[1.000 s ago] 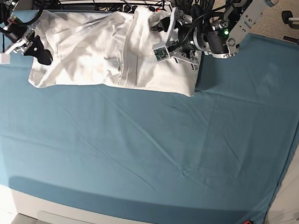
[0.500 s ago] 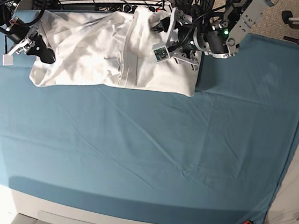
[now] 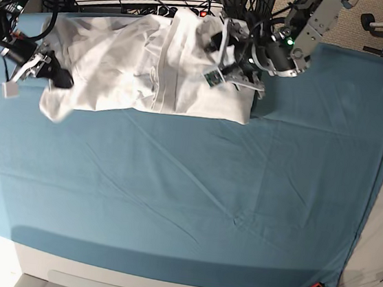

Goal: Fold the T-shirt properly

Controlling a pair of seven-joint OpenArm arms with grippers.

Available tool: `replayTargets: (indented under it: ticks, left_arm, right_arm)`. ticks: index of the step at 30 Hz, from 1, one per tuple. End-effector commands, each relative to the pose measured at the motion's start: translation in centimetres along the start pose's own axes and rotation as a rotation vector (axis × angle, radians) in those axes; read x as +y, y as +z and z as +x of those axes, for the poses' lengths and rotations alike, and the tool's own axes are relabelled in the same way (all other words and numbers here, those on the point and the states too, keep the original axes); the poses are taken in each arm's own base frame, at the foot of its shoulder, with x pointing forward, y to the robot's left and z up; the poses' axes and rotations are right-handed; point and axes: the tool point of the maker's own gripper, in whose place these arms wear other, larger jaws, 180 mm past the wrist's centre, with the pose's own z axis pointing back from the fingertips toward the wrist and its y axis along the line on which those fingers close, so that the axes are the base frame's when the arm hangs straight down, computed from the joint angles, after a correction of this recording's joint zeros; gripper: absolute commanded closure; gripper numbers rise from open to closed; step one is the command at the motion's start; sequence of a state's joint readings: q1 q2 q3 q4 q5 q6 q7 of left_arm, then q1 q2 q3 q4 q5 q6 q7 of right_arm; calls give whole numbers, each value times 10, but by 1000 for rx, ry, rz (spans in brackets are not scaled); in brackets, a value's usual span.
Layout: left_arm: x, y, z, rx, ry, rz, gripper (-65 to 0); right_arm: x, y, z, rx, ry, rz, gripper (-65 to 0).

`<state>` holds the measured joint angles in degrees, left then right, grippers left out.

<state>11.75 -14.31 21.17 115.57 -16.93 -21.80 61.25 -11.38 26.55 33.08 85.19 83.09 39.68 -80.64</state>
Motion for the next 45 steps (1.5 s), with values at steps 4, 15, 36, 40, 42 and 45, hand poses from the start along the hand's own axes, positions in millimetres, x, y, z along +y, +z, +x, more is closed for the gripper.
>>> replayTargets:
  ticks: [4, 15, 36, 40, 42, 45]
  left_arm:
    - [29, 18, 9, -51, 19, 94, -307]
    - [102, 59, -24, 6, 78, 286, -307]
    - [132, 86, -30, -24, 148, 350, -307]
    - [131, 86, -31, -22, 149, 348, -307]
    - [131, 86, -31, -23, 149, 348, -307]
    - [132, 86, -30, -27, 148, 348, -307]
  right_arm:
    - [55, 1, 12, -32, 181, 62, 0]
    - [131, -24, -44, -78, 134, 117, 0]
    - [264, -133, -71, -1, 242, 410, 0]
    - [275, -142, -71, -1, 296, 413, 0]
    - [280, -145, -73, 0, 309, 420, 0]
    - [282, -150, -74, -3, 345, 399, 0]
